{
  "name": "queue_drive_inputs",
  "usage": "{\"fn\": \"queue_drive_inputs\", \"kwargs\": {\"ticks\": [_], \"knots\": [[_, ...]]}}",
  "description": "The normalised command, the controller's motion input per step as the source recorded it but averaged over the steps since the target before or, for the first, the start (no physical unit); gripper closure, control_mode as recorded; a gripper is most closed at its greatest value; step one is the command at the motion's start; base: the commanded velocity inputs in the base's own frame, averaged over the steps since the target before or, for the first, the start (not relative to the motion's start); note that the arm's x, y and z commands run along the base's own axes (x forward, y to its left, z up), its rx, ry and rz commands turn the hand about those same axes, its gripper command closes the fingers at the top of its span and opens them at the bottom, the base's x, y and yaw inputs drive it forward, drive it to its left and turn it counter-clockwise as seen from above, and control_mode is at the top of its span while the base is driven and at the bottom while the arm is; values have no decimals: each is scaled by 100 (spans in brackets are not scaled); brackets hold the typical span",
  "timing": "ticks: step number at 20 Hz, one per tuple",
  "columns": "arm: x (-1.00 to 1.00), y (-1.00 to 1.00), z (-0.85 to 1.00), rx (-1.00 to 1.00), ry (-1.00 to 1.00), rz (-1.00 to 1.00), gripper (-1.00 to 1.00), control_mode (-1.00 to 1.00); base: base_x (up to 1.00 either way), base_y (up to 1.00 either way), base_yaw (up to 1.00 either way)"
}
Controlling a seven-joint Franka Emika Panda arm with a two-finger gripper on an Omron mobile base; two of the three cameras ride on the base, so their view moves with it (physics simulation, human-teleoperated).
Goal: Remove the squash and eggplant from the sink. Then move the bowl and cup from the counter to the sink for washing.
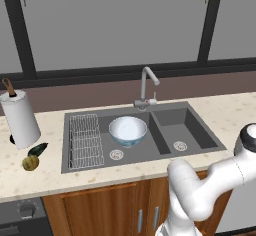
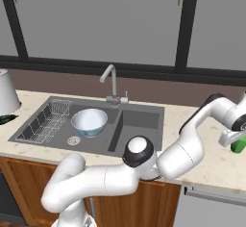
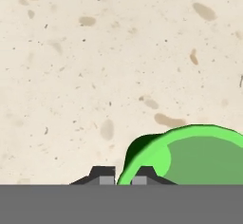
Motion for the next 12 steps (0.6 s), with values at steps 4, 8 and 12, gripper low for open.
{"fn": "queue_drive_inputs", "kwargs": {"ticks": [4, 8, 12], "knots": [[-12, 16, 37, 0, 2, 6, 100, -100, 0, 0, 0], [-14, 21, 36, 0, 5, 1, 100, -100, 0, 0, 0], [-17, 19, 32, 0, 3, 0, 100, -100, 0, 0, 0]]}}
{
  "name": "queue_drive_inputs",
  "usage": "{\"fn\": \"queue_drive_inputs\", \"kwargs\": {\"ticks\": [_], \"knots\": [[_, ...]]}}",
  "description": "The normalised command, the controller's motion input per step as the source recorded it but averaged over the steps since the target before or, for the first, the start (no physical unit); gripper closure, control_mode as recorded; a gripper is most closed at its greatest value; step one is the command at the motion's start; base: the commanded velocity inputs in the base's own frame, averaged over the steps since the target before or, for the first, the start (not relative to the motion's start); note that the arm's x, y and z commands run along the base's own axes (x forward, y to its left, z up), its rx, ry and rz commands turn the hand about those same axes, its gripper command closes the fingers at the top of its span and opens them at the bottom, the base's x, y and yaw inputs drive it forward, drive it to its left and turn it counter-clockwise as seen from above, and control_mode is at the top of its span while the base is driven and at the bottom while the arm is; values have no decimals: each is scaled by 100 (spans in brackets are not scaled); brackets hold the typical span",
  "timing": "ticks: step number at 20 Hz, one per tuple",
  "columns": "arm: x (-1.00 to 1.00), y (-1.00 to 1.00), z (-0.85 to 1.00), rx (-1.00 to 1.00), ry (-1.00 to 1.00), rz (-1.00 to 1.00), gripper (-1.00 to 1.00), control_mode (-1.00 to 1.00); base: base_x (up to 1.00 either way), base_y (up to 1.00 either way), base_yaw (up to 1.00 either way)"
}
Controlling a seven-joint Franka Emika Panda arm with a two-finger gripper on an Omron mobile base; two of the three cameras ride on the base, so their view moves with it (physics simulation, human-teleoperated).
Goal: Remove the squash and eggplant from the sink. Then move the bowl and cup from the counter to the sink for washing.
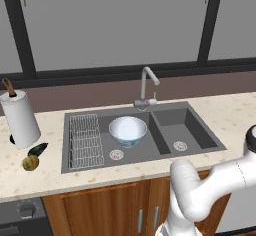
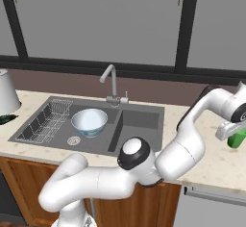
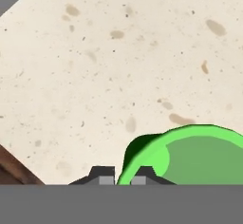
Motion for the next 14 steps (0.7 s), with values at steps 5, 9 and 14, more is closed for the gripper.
{"fn": "queue_drive_inputs", "kwargs": {"ticks": [5, 9, 14], "knots": [[-20, 20, 26, 0, 1, 0, 100, -100, 0, 0, 0], [-22, 25, 20, 0, 0, 0, 100, -100, 0, 0, 0], [-23, 28, 17, 0, 0, 0, 100, -100, 0, 0, 0]]}}
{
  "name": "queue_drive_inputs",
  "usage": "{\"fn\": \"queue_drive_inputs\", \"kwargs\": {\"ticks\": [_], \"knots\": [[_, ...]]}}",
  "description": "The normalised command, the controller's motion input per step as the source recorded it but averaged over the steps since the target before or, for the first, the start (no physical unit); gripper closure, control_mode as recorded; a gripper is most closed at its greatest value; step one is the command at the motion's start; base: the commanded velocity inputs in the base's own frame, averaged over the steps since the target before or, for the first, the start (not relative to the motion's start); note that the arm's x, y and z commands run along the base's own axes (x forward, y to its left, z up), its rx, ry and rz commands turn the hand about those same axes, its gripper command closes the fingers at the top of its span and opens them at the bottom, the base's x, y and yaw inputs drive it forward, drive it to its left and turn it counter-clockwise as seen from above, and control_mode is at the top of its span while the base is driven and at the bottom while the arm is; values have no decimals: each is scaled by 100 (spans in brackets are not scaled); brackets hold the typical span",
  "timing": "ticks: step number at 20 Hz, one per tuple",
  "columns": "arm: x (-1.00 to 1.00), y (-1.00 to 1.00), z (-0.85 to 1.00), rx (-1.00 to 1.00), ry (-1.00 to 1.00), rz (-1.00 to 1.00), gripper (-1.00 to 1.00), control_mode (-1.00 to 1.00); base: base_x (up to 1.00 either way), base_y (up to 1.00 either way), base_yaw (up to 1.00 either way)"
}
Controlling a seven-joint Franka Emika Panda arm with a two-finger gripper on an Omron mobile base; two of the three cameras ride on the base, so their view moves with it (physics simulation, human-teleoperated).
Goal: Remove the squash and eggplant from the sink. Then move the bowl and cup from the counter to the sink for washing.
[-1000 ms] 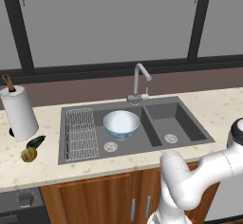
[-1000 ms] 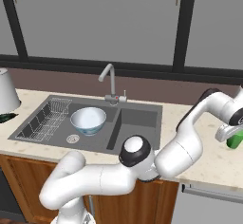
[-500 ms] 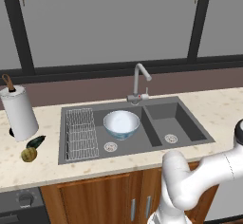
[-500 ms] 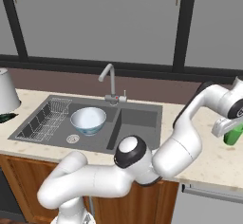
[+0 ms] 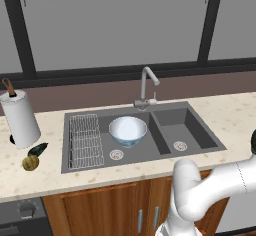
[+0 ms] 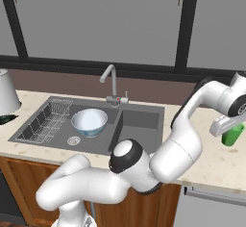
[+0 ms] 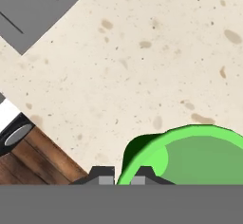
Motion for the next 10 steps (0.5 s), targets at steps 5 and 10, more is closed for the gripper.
{"fn": "queue_drive_inputs", "kwargs": {"ticks": [5, 10], "knots": [[-20, 35, 14, 0, 0, 0, 100, -100, 0, 0, 0], [-13, 35, 9, 0, 0, 0, 100, -100, 0, 0, 0]]}}
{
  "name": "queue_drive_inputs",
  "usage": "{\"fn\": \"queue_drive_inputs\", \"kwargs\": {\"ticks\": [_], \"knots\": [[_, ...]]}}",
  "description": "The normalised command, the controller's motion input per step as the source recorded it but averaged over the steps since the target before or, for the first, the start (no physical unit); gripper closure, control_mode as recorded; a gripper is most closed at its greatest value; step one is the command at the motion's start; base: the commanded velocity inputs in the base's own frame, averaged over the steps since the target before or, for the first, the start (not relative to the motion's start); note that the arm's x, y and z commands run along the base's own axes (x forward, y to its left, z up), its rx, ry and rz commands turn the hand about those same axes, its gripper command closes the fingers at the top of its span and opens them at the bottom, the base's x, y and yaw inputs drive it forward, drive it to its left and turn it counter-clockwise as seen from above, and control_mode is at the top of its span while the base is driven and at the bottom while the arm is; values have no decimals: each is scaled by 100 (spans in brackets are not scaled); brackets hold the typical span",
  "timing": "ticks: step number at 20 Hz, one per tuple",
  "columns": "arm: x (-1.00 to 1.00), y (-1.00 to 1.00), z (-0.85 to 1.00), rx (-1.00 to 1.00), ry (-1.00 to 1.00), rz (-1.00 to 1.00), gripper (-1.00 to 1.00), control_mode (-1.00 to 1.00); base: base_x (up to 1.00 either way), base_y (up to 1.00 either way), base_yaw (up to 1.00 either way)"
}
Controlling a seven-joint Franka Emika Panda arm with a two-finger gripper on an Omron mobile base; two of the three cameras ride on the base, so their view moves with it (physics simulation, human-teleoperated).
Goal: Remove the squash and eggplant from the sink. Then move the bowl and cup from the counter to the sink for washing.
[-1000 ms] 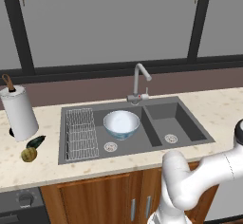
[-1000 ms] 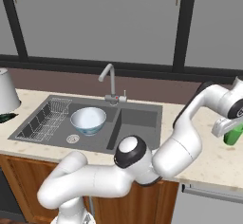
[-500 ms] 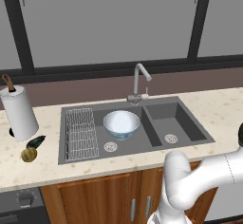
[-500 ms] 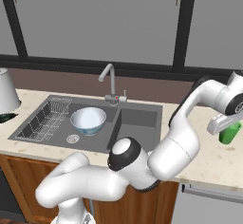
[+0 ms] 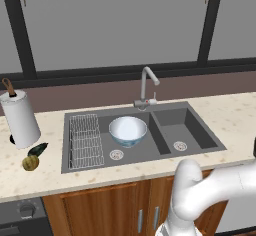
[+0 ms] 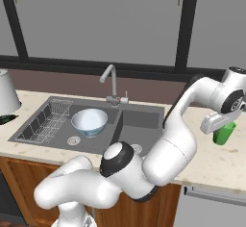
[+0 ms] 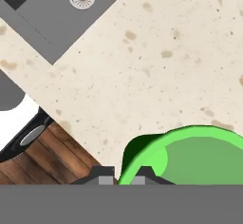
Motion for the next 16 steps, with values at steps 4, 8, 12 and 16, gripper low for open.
{"fn": "queue_drive_inputs", "kwargs": {"ticks": [4, 8, 12, 16], "knots": [[-15, 37, 7, 0, 0, 0, 100, -100, 0, 0, 0], [-17, 37, 6, 0, 0, 0, 100, -100, 0, 0, 0], [-18, 37, 7, 0, 0, 0, 100, -100, 0, 0, 0], [-19, 37, 6, 0, 0, 0, 100, -100, 0, 0, 0]]}}
